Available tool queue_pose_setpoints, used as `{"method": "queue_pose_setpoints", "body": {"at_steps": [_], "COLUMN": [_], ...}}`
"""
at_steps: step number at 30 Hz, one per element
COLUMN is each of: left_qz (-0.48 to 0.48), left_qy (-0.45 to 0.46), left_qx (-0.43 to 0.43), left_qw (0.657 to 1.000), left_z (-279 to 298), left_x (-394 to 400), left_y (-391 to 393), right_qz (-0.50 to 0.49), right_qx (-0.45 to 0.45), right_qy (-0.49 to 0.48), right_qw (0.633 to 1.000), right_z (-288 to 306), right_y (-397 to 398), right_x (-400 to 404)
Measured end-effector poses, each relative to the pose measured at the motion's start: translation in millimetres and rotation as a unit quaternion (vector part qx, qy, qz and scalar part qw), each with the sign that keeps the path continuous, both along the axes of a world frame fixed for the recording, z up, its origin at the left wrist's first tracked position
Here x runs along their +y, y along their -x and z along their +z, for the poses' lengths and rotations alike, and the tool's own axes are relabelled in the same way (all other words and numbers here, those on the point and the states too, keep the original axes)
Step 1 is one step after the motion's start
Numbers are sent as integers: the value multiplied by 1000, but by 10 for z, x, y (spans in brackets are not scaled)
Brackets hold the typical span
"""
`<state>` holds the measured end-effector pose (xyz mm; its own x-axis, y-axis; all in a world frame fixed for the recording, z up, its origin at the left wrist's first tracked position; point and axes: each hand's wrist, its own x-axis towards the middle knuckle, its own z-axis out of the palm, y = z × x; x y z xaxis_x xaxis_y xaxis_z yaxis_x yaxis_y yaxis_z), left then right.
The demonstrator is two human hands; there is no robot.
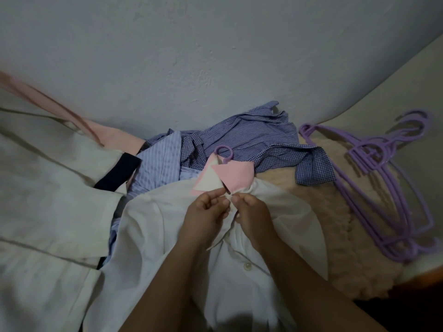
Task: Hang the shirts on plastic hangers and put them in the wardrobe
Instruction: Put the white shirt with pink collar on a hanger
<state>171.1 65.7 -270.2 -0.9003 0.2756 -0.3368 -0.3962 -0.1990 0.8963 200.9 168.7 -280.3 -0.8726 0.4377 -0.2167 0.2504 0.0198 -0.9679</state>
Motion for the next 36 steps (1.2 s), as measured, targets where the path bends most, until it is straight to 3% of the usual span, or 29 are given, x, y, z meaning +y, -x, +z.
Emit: {"method": "queue_pose_setpoints", "body": {"at_steps": [4,7,9,12,19,26,36], "left_qz": [-8,2,-8,-41,-62,-5,38], "left_qy": [-46,-39,57,248,403,382,253], "left_qx": [-39,-47,5,120,216,206,54], "left_qw": [998,998,998,960,887,901,965], "left_z": [70,76,81,136,-30,-93,-202], "left_x": [-13,-25,-71,-217,-448,-390,-452], "left_y": [54,60,4,-225,-788,-883,-788], "right_qz": [42,0,-47,-129,-60,13,23], "right_qx": [-3,-11,-7,34,-7,-70,-124], "right_qy": [138,118,63,-29,-104,-115,-84], "right_qw": [990,993,997,991,993,991,988], "right_z": [76,23,-28,-28,-277,-234,-274], "right_y": [13,18,-50,-312,-935,-825,-651], "right_x": [71,44,1,-55,-333,-349,-416]}}
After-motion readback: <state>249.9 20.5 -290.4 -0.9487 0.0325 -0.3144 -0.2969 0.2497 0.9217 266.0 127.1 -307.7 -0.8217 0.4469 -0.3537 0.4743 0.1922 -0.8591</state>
